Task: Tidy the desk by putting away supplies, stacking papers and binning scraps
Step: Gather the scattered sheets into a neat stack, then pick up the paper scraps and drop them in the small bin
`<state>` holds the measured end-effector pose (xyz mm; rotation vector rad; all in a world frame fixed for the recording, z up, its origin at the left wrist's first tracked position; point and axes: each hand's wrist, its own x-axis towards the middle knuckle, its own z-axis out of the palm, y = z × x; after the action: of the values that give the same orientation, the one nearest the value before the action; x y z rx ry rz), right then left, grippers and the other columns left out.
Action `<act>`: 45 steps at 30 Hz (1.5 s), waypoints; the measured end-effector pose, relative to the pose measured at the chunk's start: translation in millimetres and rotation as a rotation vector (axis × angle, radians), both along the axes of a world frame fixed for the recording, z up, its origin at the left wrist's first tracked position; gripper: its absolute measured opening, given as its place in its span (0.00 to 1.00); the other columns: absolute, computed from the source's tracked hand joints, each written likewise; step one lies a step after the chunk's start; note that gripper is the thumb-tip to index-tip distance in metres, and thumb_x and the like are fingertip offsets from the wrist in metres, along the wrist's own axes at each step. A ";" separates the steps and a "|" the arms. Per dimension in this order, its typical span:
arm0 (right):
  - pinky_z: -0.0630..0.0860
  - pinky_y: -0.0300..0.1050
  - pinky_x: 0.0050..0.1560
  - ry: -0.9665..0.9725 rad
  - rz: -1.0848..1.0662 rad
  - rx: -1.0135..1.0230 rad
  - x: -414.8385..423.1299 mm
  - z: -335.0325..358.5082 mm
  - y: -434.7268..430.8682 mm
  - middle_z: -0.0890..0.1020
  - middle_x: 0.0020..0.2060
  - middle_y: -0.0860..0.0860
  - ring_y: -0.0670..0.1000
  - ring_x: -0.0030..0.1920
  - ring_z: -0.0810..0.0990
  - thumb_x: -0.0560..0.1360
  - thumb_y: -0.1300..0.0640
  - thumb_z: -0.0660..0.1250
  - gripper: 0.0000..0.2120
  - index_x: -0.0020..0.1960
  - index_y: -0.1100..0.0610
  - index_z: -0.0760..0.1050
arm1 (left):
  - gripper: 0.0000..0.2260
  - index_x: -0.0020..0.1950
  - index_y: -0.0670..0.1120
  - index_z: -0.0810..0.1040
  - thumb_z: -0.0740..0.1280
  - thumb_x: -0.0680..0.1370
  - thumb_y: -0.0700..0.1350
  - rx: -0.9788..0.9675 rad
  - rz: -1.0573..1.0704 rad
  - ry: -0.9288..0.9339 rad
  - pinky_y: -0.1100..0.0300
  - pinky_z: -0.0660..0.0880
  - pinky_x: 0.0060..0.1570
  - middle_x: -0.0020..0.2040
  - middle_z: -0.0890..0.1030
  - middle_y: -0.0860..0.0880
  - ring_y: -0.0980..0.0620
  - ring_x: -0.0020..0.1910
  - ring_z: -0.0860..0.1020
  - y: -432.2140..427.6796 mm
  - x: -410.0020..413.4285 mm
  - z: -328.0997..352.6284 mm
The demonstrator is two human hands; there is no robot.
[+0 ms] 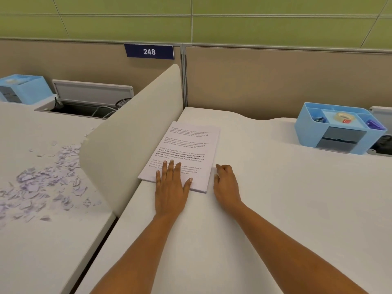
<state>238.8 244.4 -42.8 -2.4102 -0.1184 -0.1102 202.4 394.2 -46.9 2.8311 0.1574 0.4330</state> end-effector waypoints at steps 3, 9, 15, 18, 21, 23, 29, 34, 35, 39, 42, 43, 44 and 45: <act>0.60 0.41 0.69 -0.015 0.071 -0.105 -20.2 -3.0 -11.6 0.62 0.71 0.53 0.52 0.70 0.63 0.81 0.59 0.52 0.22 0.74 0.61 0.58 | 0.33 0.67 0.41 0.72 0.40 0.80 0.61 0.023 -0.071 0.000 0.46 0.59 0.66 0.67 0.73 0.42 0.42 0.69 0.69 -9.1 -13.0 2.7; 0.48 0.46 0.74 -0.030 0.100 -0.345 -58.1 -7.9 -41.1 0.57 0.75 0.52 0.50 0.75 0.53 0.82 0.52 0.49 0.23 0.75 0.55 0.56 | 0.26 0.68 0.44 0.71 0.49 0.79 0.59 0.019 -0.232 0.026 0.54 0.57 0.70 0.69 0.71 0.45 0.46 0.70 0.67 -49.6 -50.7 3.0; 0.42 0.52 0.74 0.071 0.068 -0.413 -94.2 -5.0 -84.5 0.50 0.76 0.48 0.48 0.76 0.46 0.81 0.46 0.46 0.24 0.76 0.48 0.51 | 0.23 0.76 0.52 0.50 0.49 0.82 0.55 0.042 -0.275 0.189 0.54 0.43 0.74 0.77 0.51 0.52 0.54 0.76 0.48 -99.1 -78.7 -1.2; 0.42 0.54 0.74 0.088 0.010 -0.415 -111.5 -4.0 -113.9 0.51 0.76 0.48 0.48 0.76 0.47 0.81 0.45 0.47 0.24 0.76 0.48 0.52 | 0.23 0.76 0.52 0.53 0.48 0.82 0.55 0.050 -0.313 0.243 0.49 0.42 0.73 0.77 0.50 0.52 0.53 0.76 0.46 -129.2 -87.9 1.6; 0.43 0.54 0.73 0.090 -0.076 -0.397 -130.3 -1.9 -153.4 0.56 0.75 0.48 0.47 0.76 0.50 0.81 0.46 0.49 0.23 0.74 0.49 0.57 | 0.23 0.76 0.52 0.53 0.49 0.82 0.55 0.049 -0.370 0.282 0.47 0.41 0.73 0.78 0.49 0.50 0.51 0.77 0.45 -161.7 -95.9 3.9; 0.45 0.54 0.73 0.086 -0.151 -0.378 -142.6 0.4 -186.0 0.59 0.74 0.47 0.46 0.75 0.52 0.81 0.48 0.51 0.21 0.73 0.51 0.60 | 0.23 0.76 0.52 0.52 0.49 0.82 0.55 0.048 -0.412 0.299 0.46 0.41 0.73 0.78 0.49 0.50 0.51 0.77 0.45 -184.8 -100.4 5.9; 0.47 0.54 0.73 0.144 -0.340 -0.372 -176.3 6.6 -297.1 0.61 0.73 0.48 0.45 0.75 0.54 0.81 0.50 0.53 0.19 0.71 0.52 0.64 | 0.23 0.76 0.52 0.54 0.50 0.81 0.55 0.018 -0.506 0.326 0.45 0.42 0.73 0.78 0.50 0.51 0.52 0.76 0.45 -265.5 -114.2 10.6; 0.48 0.55 0.73 0.159 -0.414 -0.375 -208.3 8.8 -391.3 0.61 0.73 0.48 0.46 0.74 0.55 0.80 0.50 0.54 0.19 0.69 0.52 0.65 | 0.22 0.74 0.51 0.57 0.53 0.81 0.54 -0.053 -0.544 0.327 0.46 0.42 0.74 0.77 0.54 0.51 0.53 0.76 0.48 -351.1 -131.8 12.4; 0.48 0.54 0.73 0.150 -0.423 -0.368 -214.6 10.2 -410.4 0.62 0.73 0.48 0.46 0.74 0.55 0.80 0.51 0.55 0.18 0.69 0.53 0.66 | 0.22 0.74 0.51 0.57 0.53 0.81 0.54 -0.063 -0.554 0.328 0.46 0.42 0.73 0.77 0.54 0.51 0.53 0.76 0.48 -369.3 -136.2 12.4; 0.55 0.51 0.72 0.097 -0.455 -0.324 -235.0 17.3 -489.9 0.67 0.70 0.50 0.48 0.72 0.62 0.79 0.52 0.57 0.16 0.65 0.55 0.71 | 0.22 0.74 0.51 0.58 0.54 0.81 0.54 -0.095 -0.590 0.329 0.47 0.42 0.73 0.76 0.54 0.52 0.54 0.76 0.49 -445.4 -150.8 12.9; 0.60 0.48 0.70 0.021 -0.480 -0.318 -250.4 25.8 -545.9 0.71 0.67 0.52 0.50 0.69 0.67 0.79 0.54 0.59 0.15 0.62 0.57 0.75 | 0.22 0.73 0.51 0.60 0.55 0.80 0.54 -0.125 -0.578 0.299 0.47 0.45 0.73 0.76 0.56 0.52 0.53 0.76 0.51 -496.9 -153.9 15.2; 0.60 0.47 0.70 0.011 -0.488 -0.320 -255.8 29.1 -563.2 0.72 0.67 0.52 0.51 0.69 0.68 0.79 0.54 0.60 0.15 0.62 0.58 0.75 | 0.22 0.73 0.51 0.61 0.56 0.80 0.54 -0.134 -0.569 0.288 0.46 0.45 0.73 0.76 0.57 0.51 0.53 0.75 0.52 -512.2 -153.1 16.7; 0.60 0.46 0.69 0.009 -0.494 -0.318 -261.4 32.1 -579.8 0.72 0.67 0.53 0.51 0.69 0.68 0.79 0.55 0.60 0.14 0.61 0.58 0.75 | 0.22 0.72 0.50 0.61 0.56 0.80 0.54 -0.141 -0.560 0.277 0.46 0.46 0.73 0.75 0.57 0.51 0.53 0.75 0.53 -527.2 -151.9 18.5; 0.60 0.45 0.69 0.011 -0.496 -0.318 -267.0 34.4 -596.4 0.72 0.67 0.53 0.51 0.69 0.68 0.79 0.55 0.60 0.14 0.61 0.58 0.75 | 0.21 0.72 0.50 0.62 0.57 0.80 0.54 -0.149 -0.551 0.269 0.45 0.47 0.72 0.75 0.58 0.50 0.53 0.75 0.54 -542.5 -151.1 19.6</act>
<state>-28.2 -352.0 -8.3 -2.7064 0.5060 -0.3262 51.3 -148.2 -27.3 2.6187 -0.5056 -0.0765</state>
